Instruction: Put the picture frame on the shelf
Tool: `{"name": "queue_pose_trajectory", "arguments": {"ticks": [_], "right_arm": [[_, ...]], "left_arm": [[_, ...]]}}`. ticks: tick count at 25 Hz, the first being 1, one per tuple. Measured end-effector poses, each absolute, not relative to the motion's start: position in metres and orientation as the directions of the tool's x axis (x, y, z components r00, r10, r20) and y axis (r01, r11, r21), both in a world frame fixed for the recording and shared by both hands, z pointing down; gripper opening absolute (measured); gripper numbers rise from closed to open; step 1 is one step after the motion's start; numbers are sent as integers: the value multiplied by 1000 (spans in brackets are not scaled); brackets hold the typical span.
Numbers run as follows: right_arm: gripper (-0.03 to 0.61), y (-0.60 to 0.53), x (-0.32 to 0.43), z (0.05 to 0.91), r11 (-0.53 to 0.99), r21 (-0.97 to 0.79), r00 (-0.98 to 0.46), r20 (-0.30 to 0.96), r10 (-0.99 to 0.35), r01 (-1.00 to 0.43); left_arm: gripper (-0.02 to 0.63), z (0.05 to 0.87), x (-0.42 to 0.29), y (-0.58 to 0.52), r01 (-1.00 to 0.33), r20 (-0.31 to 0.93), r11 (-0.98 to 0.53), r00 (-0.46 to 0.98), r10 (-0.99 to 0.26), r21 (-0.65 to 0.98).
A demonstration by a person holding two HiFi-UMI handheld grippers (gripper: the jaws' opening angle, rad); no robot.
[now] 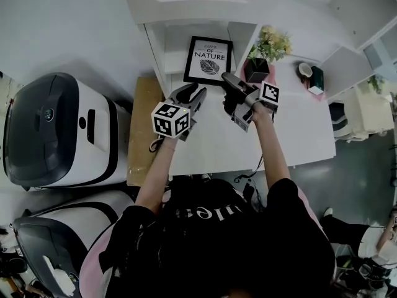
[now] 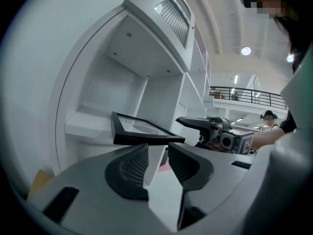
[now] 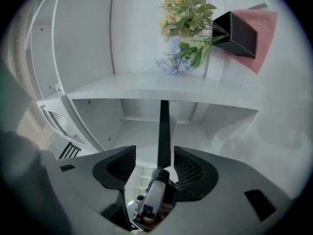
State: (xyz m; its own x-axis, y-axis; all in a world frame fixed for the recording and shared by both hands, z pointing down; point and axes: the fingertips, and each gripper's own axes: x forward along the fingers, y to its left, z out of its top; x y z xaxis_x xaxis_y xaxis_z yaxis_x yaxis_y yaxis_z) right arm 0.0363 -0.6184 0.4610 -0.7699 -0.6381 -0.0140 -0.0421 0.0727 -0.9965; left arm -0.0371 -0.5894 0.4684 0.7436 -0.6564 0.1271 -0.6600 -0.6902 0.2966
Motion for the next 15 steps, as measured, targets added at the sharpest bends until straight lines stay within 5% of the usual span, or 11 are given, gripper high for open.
{"name": "queue_pose_trajectory", "arguments": {"ticks": [15], "right_arm": [[236,-574,55,468,138,-972,-759,57,-649,-191]], "left_arm": [[121,462,-15,-628,-641,148,-720,765,-627,265]]}}
